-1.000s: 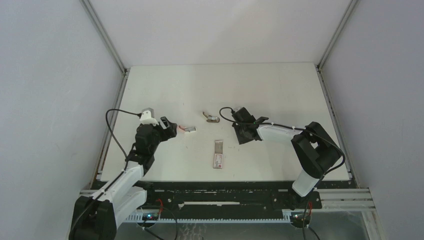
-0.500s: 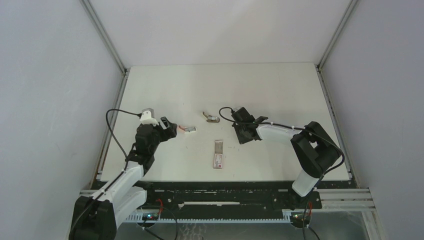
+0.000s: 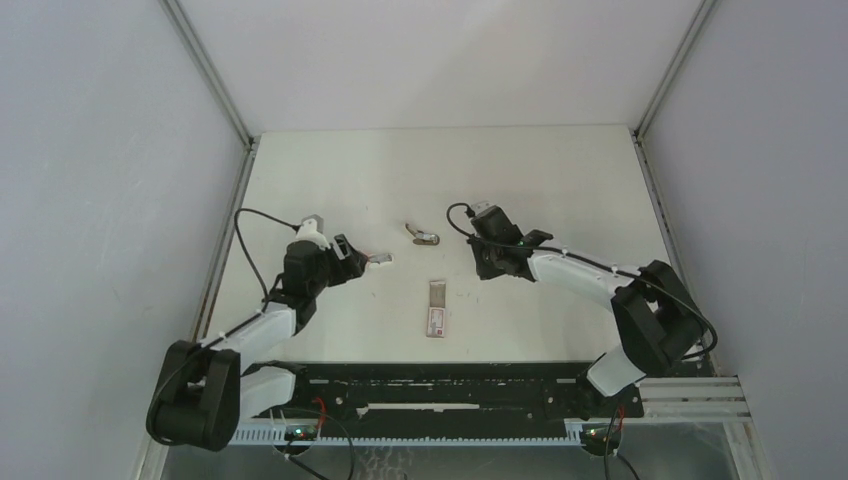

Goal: Load the staples into the stapler

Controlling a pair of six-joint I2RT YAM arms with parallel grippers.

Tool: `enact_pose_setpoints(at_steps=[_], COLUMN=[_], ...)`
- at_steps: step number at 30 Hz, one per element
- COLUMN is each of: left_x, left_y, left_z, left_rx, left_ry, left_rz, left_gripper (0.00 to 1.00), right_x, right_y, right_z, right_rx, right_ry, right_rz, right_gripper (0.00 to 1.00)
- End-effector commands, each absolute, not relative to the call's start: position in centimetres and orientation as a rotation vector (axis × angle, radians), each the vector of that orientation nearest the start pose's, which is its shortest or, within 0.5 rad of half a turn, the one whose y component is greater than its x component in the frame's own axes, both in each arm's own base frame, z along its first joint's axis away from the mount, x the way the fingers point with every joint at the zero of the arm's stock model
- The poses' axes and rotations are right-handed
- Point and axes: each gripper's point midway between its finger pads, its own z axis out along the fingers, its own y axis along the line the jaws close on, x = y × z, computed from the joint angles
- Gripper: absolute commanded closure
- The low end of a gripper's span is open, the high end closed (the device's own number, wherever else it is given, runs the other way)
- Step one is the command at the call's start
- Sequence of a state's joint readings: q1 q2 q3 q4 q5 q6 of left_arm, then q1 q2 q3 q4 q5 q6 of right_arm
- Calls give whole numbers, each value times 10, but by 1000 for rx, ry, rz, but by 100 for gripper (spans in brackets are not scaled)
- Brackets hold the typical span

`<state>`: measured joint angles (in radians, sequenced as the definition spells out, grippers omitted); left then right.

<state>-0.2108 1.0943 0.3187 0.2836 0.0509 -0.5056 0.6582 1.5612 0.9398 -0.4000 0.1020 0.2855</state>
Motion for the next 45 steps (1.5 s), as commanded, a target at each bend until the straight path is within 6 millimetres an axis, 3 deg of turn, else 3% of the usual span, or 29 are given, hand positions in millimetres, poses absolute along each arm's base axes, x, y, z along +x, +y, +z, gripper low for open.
enact_pose_setpoints(at_steps=[1,9,18,22,26,35,41,44,45], left_x=[339,353,351,346,332,292,278,280,281], left_y=[-118,-125,-123,-130,-151,-213,-238,-240,-240], left_z=[115,102,88,89,87,72,68,67,67], left_rx=[-256,-282,-284,-176,49,608,796,805,803], left_ry=[1962,2002,2059,2085,2148,2262,2282,2291,2291], left_rz=[-638,-665,-637,-657,-746,-894,-1008,-1008,-1000], left_gripper=[23,41,67,81,88,90,89,81,72], right_x=[289,284,279,275,266,240,227,226,226], right_y=[216,212,213,220,234,270,298,305,308], right_z=[81,89,106,115,123,129,128,126,124], right_rx=[-439,-429,-426,-482,-566,-790,-883,-889,-896], right_ry=[2466,2441,2391,2341,2283,2147,2081,2073,2071], right_rz=[294,325,395,466,576,667,704,707,707], right_gripper=[88,88,87,87,86,86,86,86,86])
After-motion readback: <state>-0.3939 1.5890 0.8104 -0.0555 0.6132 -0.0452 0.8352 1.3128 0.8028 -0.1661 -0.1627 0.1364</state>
